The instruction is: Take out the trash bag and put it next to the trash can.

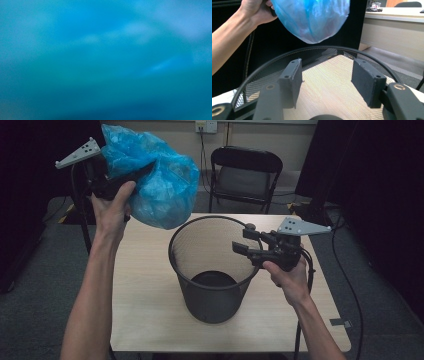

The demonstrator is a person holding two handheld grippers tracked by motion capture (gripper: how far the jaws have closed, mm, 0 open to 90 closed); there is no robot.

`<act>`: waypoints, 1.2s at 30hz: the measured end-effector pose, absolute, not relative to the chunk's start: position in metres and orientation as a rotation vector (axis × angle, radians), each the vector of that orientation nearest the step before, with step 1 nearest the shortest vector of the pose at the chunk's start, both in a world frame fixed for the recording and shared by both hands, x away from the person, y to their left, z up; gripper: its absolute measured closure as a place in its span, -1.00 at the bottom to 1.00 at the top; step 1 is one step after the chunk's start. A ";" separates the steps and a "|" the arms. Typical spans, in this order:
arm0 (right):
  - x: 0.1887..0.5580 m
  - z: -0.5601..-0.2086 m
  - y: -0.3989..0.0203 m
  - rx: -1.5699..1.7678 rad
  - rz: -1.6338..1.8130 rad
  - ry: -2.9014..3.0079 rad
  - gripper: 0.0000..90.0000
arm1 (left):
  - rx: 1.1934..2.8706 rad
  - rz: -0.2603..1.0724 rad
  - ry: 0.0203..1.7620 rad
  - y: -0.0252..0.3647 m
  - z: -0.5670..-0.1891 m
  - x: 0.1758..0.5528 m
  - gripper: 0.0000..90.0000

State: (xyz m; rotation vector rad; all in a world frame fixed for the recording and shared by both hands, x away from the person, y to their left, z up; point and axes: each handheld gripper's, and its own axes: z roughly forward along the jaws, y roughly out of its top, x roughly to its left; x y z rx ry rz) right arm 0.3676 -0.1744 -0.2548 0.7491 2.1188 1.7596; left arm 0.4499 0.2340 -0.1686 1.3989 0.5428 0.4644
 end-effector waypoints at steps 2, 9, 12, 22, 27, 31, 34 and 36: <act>0.368 -0.257 -0.178 0.758 1.761 2.108 -0.09 | 1.396 0.455 0.568 0.238 -0.174 0.455 0.97; 0.369 -0.260 -0.187 0.784 1.761 2.073 -0.12 | 1.416 0.468 0.605 0.244 -0.189 0.463 0.97; 0.369 -0.262 -0.191 0.793 1.747 2.060 -0.13 | 1.415 0.468 0.627 0.247 -0.195 0.466 0.97; 0.370 -0.270 -0.208 0.860 1.738 2.019 -0.30 | 1.450 0.504 0.668 0.256 -0.218 0.474 0.97; 0.367 -0.274 -0.220 0.889 1.728 2.000 -0.34 | 1.467 0.518 0.696 0.261 -0.231 0.475 0.97; 0.364 -0.278 -0.234 0.924 1.718 1.968 -0.35 | 1.476 0.511 0.727 0.266 -0.243 0.478 0.97; 0.363 -0.284 -0.243 0.958 1.697 1.956 -0.40 | 1.491 0.502 0.744 0.266 -0.254 0.479 0.97; 0.363 -0.290 -0.249 0.986 1.685 1.945 -0.45 | 1.501 0.491 0.759 0.265 -0.262 0.480 0.97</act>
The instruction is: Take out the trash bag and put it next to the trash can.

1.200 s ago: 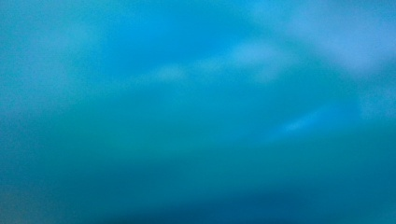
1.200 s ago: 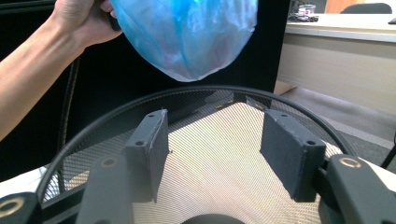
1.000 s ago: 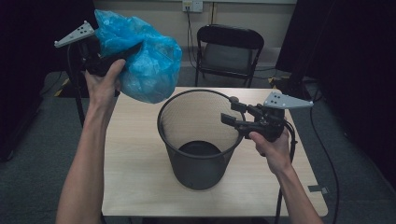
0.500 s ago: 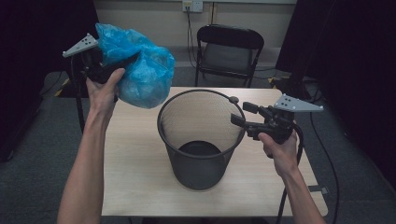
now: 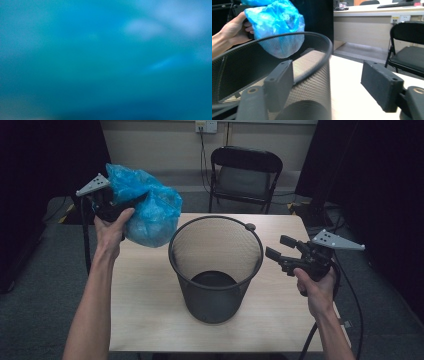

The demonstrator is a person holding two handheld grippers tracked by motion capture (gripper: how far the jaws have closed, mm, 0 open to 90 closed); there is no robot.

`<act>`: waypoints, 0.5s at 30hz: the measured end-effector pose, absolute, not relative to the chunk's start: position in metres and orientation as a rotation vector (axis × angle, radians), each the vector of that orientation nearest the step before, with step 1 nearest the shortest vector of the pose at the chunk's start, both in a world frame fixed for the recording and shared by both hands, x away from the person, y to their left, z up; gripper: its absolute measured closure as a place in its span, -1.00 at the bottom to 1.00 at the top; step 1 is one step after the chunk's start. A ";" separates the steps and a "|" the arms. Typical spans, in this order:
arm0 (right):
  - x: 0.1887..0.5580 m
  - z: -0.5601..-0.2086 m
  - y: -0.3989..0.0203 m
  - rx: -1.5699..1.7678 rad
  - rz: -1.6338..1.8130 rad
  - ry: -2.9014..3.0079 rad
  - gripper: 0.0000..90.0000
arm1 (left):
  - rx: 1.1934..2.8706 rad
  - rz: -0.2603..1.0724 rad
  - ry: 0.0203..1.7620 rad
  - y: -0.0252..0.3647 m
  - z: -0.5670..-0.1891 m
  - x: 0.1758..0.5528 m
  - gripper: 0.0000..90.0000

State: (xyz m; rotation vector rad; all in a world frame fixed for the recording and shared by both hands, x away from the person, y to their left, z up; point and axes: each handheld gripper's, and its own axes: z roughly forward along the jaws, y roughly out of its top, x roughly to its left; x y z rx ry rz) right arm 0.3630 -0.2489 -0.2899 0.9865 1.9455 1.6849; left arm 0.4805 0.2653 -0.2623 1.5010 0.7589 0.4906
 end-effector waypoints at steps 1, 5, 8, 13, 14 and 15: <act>0.363 -0.292 -0.251 0.996 1.684 1.940 -0.46 | 1.513 0.489 0.765 0.265 -0.267 0.481 0.97; 0.362 -0.307 -0.261 1.035 1.653 1.938 -0.47 | 1.569 0.495 0.794 0.260 -0.290 0.481 0.97; 0.361 -0.320 -0.265 1.075 1.627 1.945 -0.54 | 1.605 0.460 0.815 0.255 -0.309 0.482 0.97; 0.360 -0.350 -0.267 1.142 1.578 1.986 -0.57 | 1.646 0.417 0.862 0.250 -0.340 0.484 0.97; 0.359 -0.356 -0.268 1.155 1.569 1.999 -0.58 | 1.653 0.413 0.873 0.249 -0.347 0.484 0.97; 0.359 -0.365 -0.268 1.174 1.560 2.010 -0.58 | 1.662 0.408 0.877 0.249 -0.351 0.484 0.97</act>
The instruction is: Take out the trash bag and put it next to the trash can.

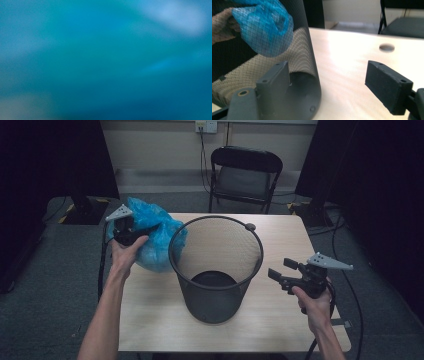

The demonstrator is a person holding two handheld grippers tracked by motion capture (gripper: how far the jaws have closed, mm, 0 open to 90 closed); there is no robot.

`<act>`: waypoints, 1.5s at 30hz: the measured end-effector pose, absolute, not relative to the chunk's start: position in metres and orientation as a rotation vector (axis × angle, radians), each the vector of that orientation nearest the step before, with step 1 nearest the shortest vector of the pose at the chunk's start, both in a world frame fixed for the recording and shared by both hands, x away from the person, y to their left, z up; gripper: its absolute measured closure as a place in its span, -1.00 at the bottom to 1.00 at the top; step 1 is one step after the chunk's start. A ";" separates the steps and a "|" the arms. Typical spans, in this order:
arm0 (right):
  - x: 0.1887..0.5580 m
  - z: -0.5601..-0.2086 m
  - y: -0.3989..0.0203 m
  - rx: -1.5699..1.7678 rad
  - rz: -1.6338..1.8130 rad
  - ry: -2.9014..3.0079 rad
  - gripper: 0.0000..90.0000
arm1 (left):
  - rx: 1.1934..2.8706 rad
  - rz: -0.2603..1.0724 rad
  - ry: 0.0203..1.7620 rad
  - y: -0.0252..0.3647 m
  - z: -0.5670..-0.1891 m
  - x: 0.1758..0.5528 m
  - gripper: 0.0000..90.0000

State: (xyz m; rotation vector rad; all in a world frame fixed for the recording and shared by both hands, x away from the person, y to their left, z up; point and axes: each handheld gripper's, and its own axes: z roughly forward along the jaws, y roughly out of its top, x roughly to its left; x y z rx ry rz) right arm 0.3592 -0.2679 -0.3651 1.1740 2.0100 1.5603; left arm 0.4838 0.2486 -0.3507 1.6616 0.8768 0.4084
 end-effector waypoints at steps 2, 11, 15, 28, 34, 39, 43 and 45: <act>0.358 -0.379 -0.268 1.201 1.526 2.024 -0.61 | 1.694 0.409 0.885 0.247 -0.359 0.483 0.97; 0.353 -0.434 -0.261 1.293 1.364 2.103 -0.61 | 1.754 0.371 0.907 0.248 -0.392 0.478 0.97; 0.351 -0.449 -0.266 1.322 1.313 2.115 -0.61 | 1.787 0.347 0.916 0.248 -0.402 0.473 0.97; 0.353 -0.487 -0.260 1.350 1.124 2.198 -0.62 | 1.820 0.321 0.924 0.231 -0.443 0.460 0.96; 0.353 -0.493 -0.256 1.339 1.069 2.221 -0.62 | 1.869 0.374 0.929 0.207 -0.456 0.476 0.96; 0.354 -0.497 -0.256 1.336 1.056 2.224 -0.64 | 1.854 0.313 0.932 0.208 -0.447 0.486 0.74; 0.354 -0.498 -0.255 1.321 1.053 2.215 -0.64 | 1.842 0.277 0.965 0.216 -0.438 0.479 0.36; 0.354 -0.498 -0.255 1.329 1.055 2.213 -0.64 | 1.822 0.270 0.971 0.221 -0.432 0.473 0.11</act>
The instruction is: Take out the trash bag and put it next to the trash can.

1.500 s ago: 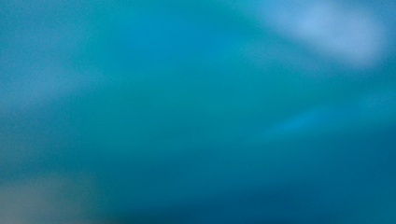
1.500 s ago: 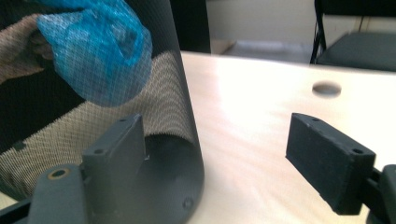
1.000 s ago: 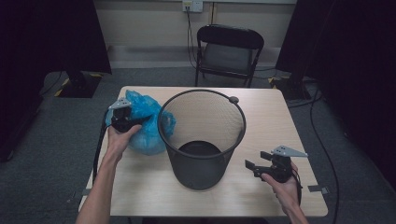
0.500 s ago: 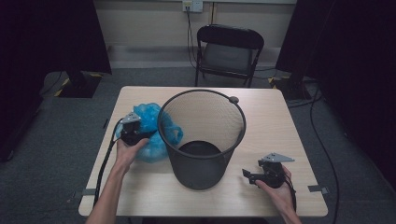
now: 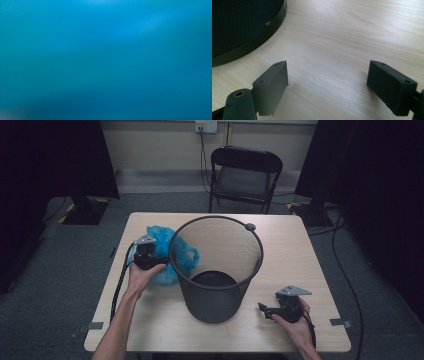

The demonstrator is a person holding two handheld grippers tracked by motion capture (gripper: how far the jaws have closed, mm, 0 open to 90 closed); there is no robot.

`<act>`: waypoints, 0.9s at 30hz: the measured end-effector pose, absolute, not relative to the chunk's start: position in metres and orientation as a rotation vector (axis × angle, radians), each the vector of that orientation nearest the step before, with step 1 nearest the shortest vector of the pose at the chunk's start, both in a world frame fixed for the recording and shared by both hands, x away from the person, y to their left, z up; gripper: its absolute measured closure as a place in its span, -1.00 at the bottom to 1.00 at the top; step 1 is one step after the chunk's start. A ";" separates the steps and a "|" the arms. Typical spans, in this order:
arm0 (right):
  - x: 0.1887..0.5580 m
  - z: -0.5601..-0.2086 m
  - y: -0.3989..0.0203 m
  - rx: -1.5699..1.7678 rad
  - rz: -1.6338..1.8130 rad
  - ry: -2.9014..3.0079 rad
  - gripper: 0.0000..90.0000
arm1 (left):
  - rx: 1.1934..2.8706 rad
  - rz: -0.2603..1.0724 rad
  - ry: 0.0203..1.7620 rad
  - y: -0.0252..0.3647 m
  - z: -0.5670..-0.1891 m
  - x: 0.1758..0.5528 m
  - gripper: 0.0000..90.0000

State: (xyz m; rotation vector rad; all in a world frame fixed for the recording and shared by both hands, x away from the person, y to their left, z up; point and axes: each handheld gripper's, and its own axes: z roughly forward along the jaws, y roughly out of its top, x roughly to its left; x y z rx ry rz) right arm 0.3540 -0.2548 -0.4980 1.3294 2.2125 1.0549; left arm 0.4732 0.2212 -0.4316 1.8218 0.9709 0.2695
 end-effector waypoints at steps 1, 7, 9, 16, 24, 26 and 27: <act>0.354 -0.498 -0.255 1.325 1.053 2.213 -0.64 | 1.816 0.266 0.973 0.223 -0.430 0.471 0.02; 0.353 -0.499 -0.254 1.326 1.055 2.210 -0.64 | 1.813 0.310 1.004 0.238 -0.412 0.456 -0.38; 0.353 -0.499 -0.253 1.326 1.050 2.208 -0.64 | 1.808 0.323 1.015 0.243 -0.408 0.451 -0.43; 0.353 -0.499 -0.253 1.326 1.048 2.208 -0.64 | 1.778 0.358 1.004 0.259 -0.398 0.438 0.38; 0.353 -0.499 -0.253 1.327 1.049 2.206 -0.64 | 1.742 0.336 0.973 0.242 -0.381 0.476 1.00; 0.353 -0.499 -0.253 1.326 1.054 2.209 -0.64 | 1.727 0.349 0.967 0.240 -0.372 0.483 0.99; 0.353 -0.499 -0.253 1.327 1.055 2.209 -0.64 | 1.729 0.345 0.970 0.239 -0.370 0.486 0.99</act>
